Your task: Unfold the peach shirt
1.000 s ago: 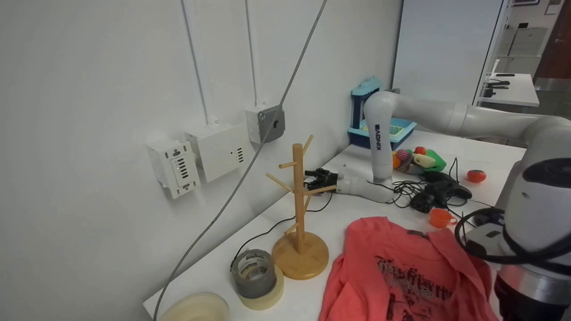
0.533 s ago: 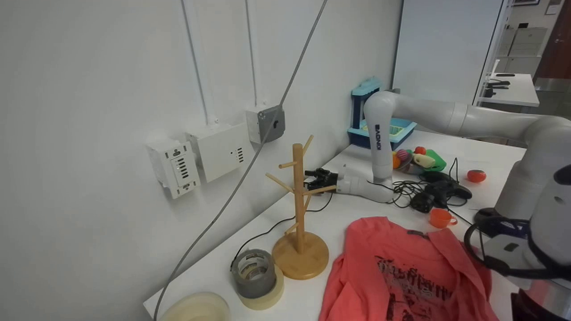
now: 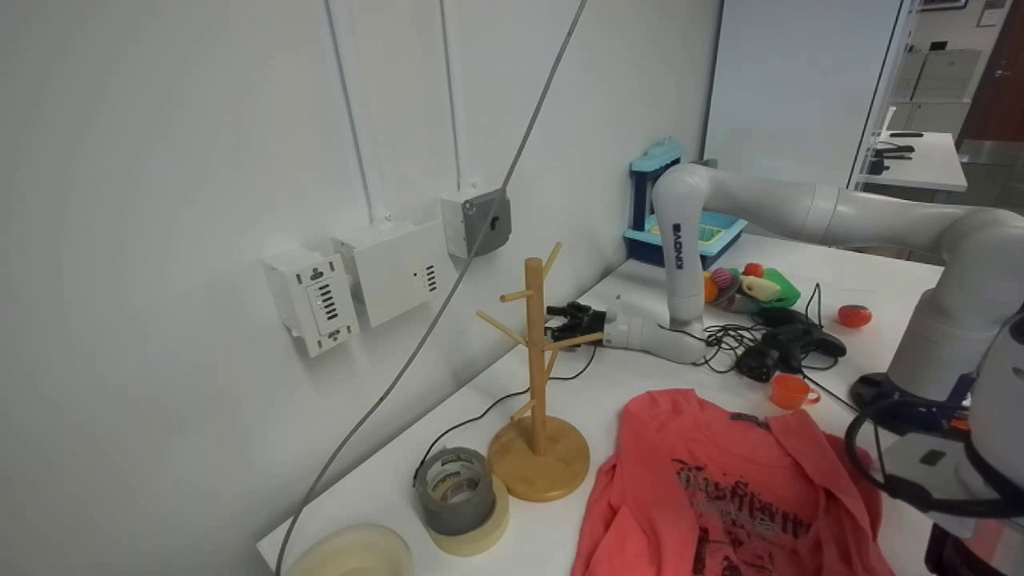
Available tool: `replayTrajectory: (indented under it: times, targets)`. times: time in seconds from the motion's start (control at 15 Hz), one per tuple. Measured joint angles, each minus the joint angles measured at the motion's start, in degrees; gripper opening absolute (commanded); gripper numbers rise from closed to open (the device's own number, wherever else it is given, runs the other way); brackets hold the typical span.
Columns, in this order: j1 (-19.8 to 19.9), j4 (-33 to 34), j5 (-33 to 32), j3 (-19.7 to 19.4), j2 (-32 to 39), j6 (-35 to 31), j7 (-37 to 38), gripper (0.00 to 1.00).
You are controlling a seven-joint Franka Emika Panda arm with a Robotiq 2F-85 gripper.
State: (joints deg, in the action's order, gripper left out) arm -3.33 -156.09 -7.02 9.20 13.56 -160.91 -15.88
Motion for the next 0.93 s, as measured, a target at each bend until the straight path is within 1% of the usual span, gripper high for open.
replayTrajectory:
  times: [0.07,0.13,0.27,0.33,0.4,0.6,0.87,0.93]
  targets:
    - [0.0,-0.1,0.0,0.0,0.1,0.0,0.1,0.88]
    - [0.0,-0.2,0.0,-0.1,0.2,0.0,0.3,0.79]
    - [0.0,-0.2,0.0,-0.2,0.6,0.0,0.6,0.79]
    - [0.0,-0.2,0.1,-0.2,0.9,0.0,1.0,0.74]
    - [0.0,-0.2,0.2,-0.3,1.1,0.0,1.5,0.78]
    - [0.0,-0.1,2.0,-0.4,2.3,0.0,3.3,0.76]
    - [0.1,0.7,5.9,-0.1,4.6,0.0,4.2,0.72]
    - [0.3,1.1,7.1,0.1,5.3,0.1,4.3,0.73]
